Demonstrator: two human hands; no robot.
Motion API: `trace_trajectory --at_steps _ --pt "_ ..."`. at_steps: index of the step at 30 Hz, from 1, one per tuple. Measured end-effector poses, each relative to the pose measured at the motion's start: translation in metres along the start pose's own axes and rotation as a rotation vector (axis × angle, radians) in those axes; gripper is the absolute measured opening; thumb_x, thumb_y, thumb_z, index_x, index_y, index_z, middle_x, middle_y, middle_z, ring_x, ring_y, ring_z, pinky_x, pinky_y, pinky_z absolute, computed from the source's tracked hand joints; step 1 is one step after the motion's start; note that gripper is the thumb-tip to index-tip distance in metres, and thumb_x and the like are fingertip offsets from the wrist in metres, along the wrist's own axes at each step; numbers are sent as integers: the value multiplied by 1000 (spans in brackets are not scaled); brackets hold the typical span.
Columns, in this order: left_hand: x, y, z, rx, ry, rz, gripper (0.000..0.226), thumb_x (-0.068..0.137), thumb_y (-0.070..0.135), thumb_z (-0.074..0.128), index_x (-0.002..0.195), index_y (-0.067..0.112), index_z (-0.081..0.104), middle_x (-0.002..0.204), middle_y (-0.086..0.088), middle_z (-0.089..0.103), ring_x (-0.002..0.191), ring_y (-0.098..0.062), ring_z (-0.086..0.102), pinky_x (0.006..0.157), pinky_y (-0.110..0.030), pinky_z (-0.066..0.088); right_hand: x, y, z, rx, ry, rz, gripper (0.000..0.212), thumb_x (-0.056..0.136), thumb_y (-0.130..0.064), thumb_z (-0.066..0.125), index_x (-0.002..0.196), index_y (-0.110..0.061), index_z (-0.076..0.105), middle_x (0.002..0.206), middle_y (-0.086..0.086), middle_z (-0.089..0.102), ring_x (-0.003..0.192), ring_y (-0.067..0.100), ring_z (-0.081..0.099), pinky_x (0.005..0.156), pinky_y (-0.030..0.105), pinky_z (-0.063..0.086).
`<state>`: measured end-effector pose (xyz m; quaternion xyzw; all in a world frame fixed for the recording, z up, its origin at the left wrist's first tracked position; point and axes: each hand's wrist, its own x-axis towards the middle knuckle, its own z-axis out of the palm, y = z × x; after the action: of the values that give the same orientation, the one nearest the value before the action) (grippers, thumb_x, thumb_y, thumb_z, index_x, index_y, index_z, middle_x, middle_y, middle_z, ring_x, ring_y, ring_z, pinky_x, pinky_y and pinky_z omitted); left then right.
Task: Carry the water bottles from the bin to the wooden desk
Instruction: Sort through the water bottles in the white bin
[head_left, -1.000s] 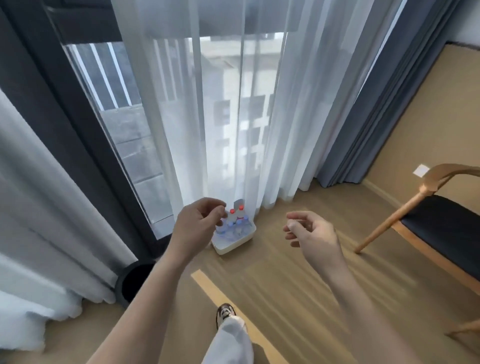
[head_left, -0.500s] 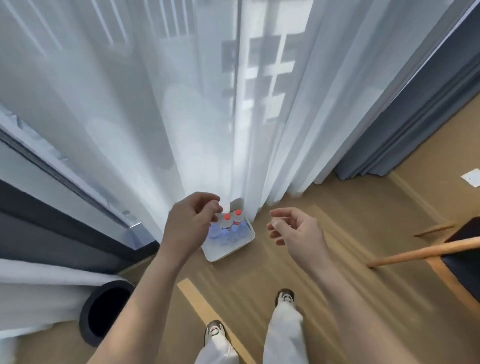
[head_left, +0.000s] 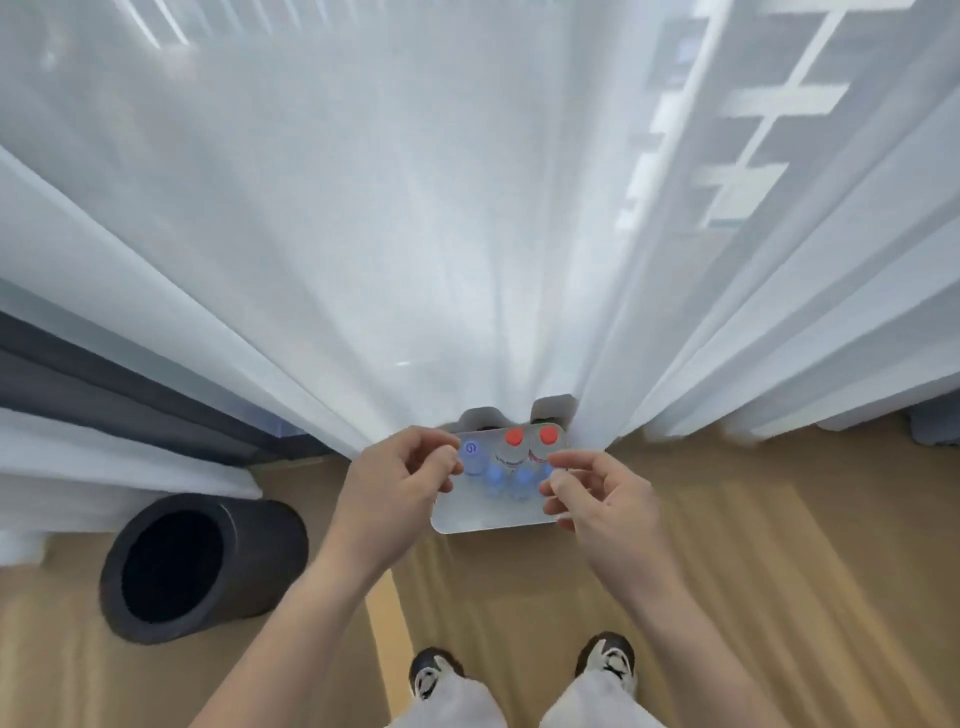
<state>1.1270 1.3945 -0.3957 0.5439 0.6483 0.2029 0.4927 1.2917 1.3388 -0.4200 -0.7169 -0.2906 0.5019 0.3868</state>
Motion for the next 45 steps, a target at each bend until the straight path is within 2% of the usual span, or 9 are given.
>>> trace_trajectory --at_steps 5,10,17,25,29,33,39,42,45 --pt "99 -133 76 61 66 9 14 86 18 56 80 27 65 78 5 72 60 1 62 64 -18 49 119 124 31 -56 -68 -38 18 87 -10 54 85 -26 63 75 -5 71 60 5 65 71 31 54" --pt "191 -250 130 194 137 25 14 88 19 53 89 19 66 85 1 71 83 -19 66 77 -32 53 204 209 53 -89 -147 -76 16 84 -8 59 93 -17 67 77 2 72 65 11 66 66 25 54" --pt "263 -307 170 526 -27 66 60 84 33 61 139 27 38 143 0 45 124 -22 49 100 -31 37 252 237 76 -135 -194 -104 17 84 -5 57 96 -11 67 77 4 69 61 13 62 51 16 49" --pt "259 -295 163 802 61 140 29 84 31 57 111 21 56 101 -9 56 100 -28 55 72 -30 37 240 234 68 -177 -248 -147 19 86 -5 54 101 -11 66 83 7 69 64 11 61 55 15 48" --pt "231 -253 120 743 88 245 31 82 37 60 111 28 58 92 -3 50 94 -20 52 71 -29 34 241 225 77 -259 -318 -246 37 84 -13 62 121 -18 59 113 -1 64 97 8 59 69 7 47" --pt "196 -200 86 549 142 415 24 80 33 65 103 26 63 75 14 51 73 3 48 62 -13 33 233 218 84 -326 -457 -344 80 68 -54 71 138 -36 38 138 -16 45 127 3 41 107 29 37" --pt "169 -162 100 107 153 485 24 84 34 62 103 20 68 94 -14 73 85 -26 64 74 -31 49 227 204 72 -21 -556 -427 40 68 -45 68 107 -41 59 101 -10 73 95 8 69 80 24 57" --pt "168 -168 111 -96 144 394 31 91 37 48 116 23 61 99 0 72 85 -10 65 70 -23 53 225 205 64 159 -563 -315 57 60 -56 68 109 -28 63 101 -1 74 96 21 70 91 47 54" --pt "163 -185 124 -248 54 197 31 95 36 41 107 25 66 105 7 71 97 -8 66 76 -23 55 226 200 56 416 -594 -272 69 46 -62 73 100 -20 69 95 4 74 90 24 70 82 46 55"
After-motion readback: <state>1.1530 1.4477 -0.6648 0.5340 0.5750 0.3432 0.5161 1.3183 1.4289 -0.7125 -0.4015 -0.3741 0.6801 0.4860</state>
